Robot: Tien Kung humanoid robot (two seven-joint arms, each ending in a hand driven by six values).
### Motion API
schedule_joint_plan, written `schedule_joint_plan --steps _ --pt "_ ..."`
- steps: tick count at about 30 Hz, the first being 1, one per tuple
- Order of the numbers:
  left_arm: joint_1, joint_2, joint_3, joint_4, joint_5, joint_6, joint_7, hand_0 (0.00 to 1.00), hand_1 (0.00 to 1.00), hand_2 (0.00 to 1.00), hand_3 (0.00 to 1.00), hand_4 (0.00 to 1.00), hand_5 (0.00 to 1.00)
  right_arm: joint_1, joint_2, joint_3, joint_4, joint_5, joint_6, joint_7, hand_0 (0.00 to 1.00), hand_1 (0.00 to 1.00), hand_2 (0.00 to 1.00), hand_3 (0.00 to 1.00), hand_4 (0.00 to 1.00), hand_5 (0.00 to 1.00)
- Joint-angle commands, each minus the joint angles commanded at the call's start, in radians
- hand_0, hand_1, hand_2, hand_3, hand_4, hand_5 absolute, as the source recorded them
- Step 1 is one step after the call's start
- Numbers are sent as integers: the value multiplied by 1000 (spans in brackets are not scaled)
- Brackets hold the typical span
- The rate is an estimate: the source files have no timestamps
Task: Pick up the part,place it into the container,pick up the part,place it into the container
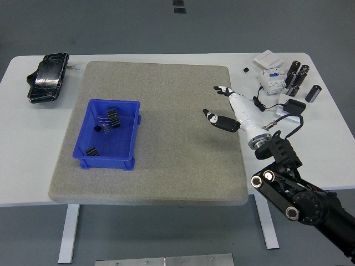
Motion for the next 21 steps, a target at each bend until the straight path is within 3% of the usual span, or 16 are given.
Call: schedule_joint_plan --steps 8,14,21 --pt "2 2 -2 0 5 -1 2 673 646 617 606 682 617 -61 1 64 21 29 -4 27 838 807 792 806 727 431" --pt "2 5 -1 0 5 -1 2 673 646 617 606 682 614 -110 12 89 73 78 -4 61 834 805 791 800 728 429" --pt "5 7 -1 0 5 -1 1 674 646 617 605 683 611 -160 22 104 141 244 42 190 827 794 787 779 733 426"
